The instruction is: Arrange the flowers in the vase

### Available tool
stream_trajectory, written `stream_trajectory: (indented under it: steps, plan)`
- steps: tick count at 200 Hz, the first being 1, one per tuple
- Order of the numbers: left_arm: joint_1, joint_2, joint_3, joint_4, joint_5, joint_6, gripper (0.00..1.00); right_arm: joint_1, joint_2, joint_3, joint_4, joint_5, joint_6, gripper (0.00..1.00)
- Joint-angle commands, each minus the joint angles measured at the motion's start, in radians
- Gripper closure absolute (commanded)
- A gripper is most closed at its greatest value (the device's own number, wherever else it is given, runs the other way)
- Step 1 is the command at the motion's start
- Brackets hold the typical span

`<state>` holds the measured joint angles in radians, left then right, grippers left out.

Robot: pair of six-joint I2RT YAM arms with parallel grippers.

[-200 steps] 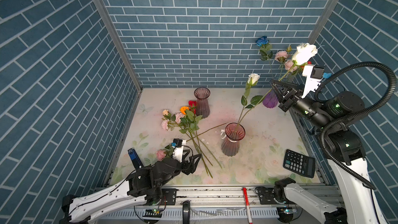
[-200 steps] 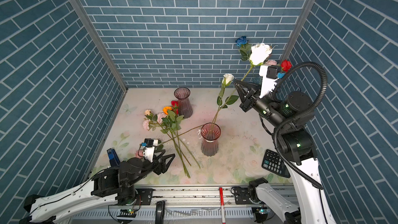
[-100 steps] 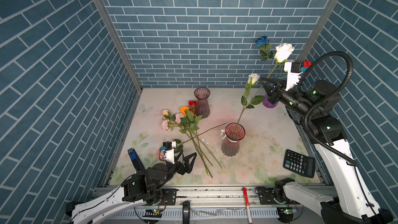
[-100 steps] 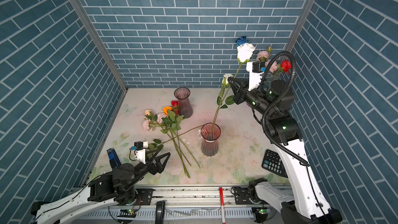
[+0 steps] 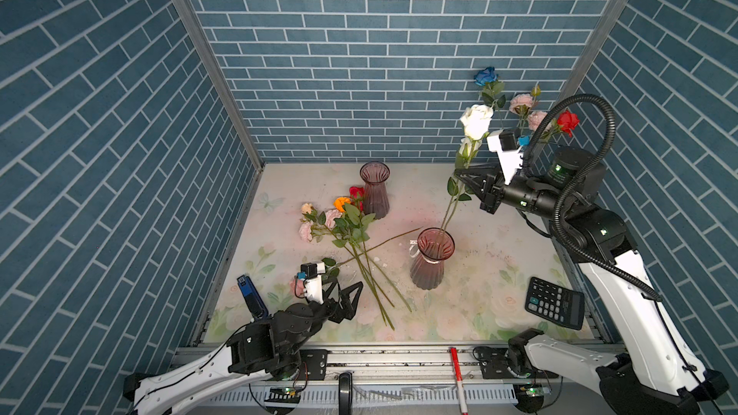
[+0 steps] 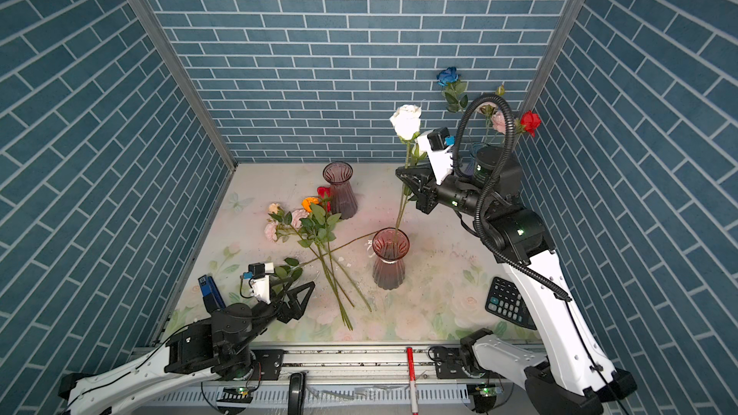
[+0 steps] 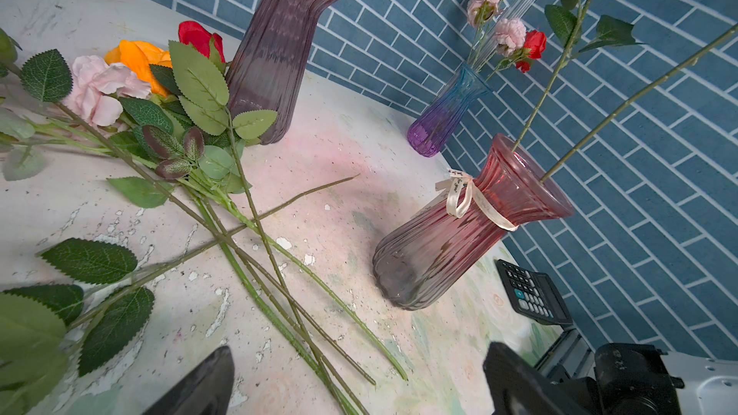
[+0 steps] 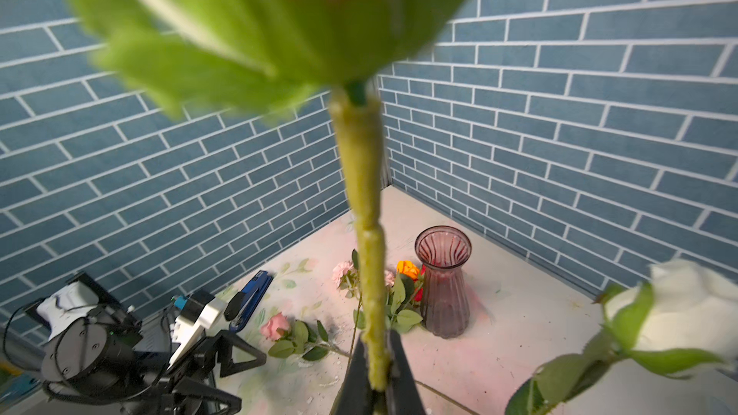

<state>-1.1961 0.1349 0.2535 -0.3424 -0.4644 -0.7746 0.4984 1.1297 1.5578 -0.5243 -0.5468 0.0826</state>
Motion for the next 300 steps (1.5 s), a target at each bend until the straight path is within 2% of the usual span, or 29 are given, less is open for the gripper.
stream_trajectory:
  steps: [1,18,29,38,43,47,57,101,146,173,194,212,224,228,232,263,278,300]
  plan:
    - [0.005,0.009,0.007,0.0,-0.01,0.0,0.0,0.046,0.034,0.008,-0.07,0.053,-0.072,1.0]
    - [0.004,0.008,0.007,0.002,-0.006,0.002,0.0,0.057,0.076,0.031,-0.099,0.097,-0.03,1.0]
    - [0.004,0.009,0.007,0.005,-0.002,0.003,0.0,0.056,0.104,0.064,-0.131,0.115,-0.008,0.74]
    - [0.005,0.009,0.008,0.008,0.003,0.006,0.0,0.057,0.116,0.085,-0.148,0.14,0.014,0.59]
    - [0.004,0.01,0.009,0.008,0.005,0.006,0.0,0.056,0.119,0.099,-0.151,0.159,0.028,0.55]
    - [0.004,0.01,0.009,0.008,0.005,0.006,0.0,0.057,0.118,0.106,-0.155,0.175,0.038,0.48]
    - [0.004,0.011,0.009,0.006,0.007,0.006,0.0,0.055,0.11,0.121,-0.157,0.211,0.056,0.41]
    - [0.005,0.026,0.013,0.003,0.002,0.002,0.0,0.055,0.017,0.113,-0.18,0.242,0.121,0.42]
    - [0.005,0.094,0.029,0.054,0.038,0.026,0.0,0.049,-0.213,-0.112,-0.179,0.384,0.251,0.45]
    - [0.004,0.17,0.049,0.071,0.037,0.01,0.0,0.038,-0.283,-0.22,-0.23,0.379,0.39,0.47]
    - [0.004,0.215,0.075,0.037,-0.001,-0.022,0.0,0.031,-0.309,-0.296,-0.308,0.383,0.444,0.46]
    - [0.027,0.238,0.094,-0.008,-0.02,-0.055,0.0,0.027,-0.386,-0.416,-0.281,0.391,0.501,0.43]
    - [0.071,0.262,0.118,-0.069,-0.014,-0.091,0.0,0.026,-0.453,-0.515,-0.234,0.391,0.543,0.4]
    - [0.092,0.272,0.127,-0.091,-0.005,-0.104,0.0,0.026,-0.474,-0.546,-0.224,0.398,0.562,0.32]
    - [0.12,0.282,0.135,-0.107,0.011,-0.115,0.0,0.026,-0.493,-0.582,-0.209,0.402,0.582,0.3]
    - [0.402,0.37,0.158,-0.081,0.272,-0.104,0.0,0.02,-0.537,-0.788,-0.182,0.397,0.705,0.33]
    - [0.523,0.451,0.193,-0.068,0.401,-0.067,0.0,0.02,-0.528,-0.854,-0.176,0.397,0.723,0.36]
    - [0.597,0.621,0.301,-0.105,0.469,-0.003,0.01,0.02,-0.527,-0.924,-0.157,0.412,0.689,0.37]
